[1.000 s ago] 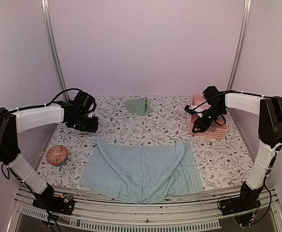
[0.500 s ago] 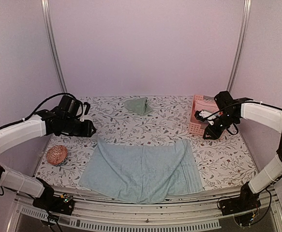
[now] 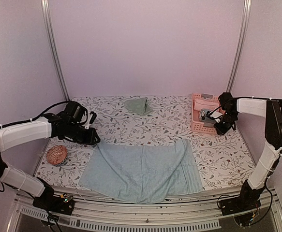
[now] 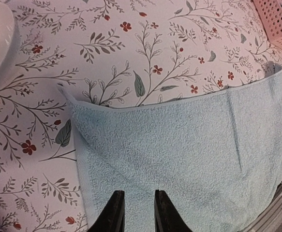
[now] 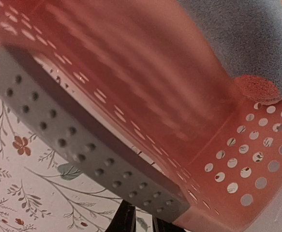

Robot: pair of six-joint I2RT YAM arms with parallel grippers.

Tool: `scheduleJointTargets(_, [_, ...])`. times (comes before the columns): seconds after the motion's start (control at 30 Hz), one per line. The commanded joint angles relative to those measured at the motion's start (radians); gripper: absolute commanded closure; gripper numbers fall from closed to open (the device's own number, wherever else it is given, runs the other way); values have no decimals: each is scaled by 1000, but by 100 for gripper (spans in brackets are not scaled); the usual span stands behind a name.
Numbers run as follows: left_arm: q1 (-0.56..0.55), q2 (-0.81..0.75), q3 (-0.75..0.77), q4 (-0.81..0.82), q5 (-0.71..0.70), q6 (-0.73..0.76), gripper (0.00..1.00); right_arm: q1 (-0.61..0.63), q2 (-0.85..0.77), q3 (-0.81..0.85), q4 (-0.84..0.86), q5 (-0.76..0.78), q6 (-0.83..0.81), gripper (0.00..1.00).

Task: Roll the towels
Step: Flatten out the towel at the center of the board, then smooth out the towel at the center of the board.

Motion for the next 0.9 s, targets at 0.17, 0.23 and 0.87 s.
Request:
scheduleJointTargets(0.17, [-15, 31, -28, 13, 0, -29, 74, -10, 101, 136, 94, 69, 84, 77])
scheduleJointTargets(0.23, [-14, 37, -24, 8, -18, -36, 74, 2, 65, 98, 63, -17, 71, 75])
scheduleJointTargets(0.87, [-13, 193, -24, -82, -18, -91, 100, 203, -19, -25, -91, -517, -79, 77])
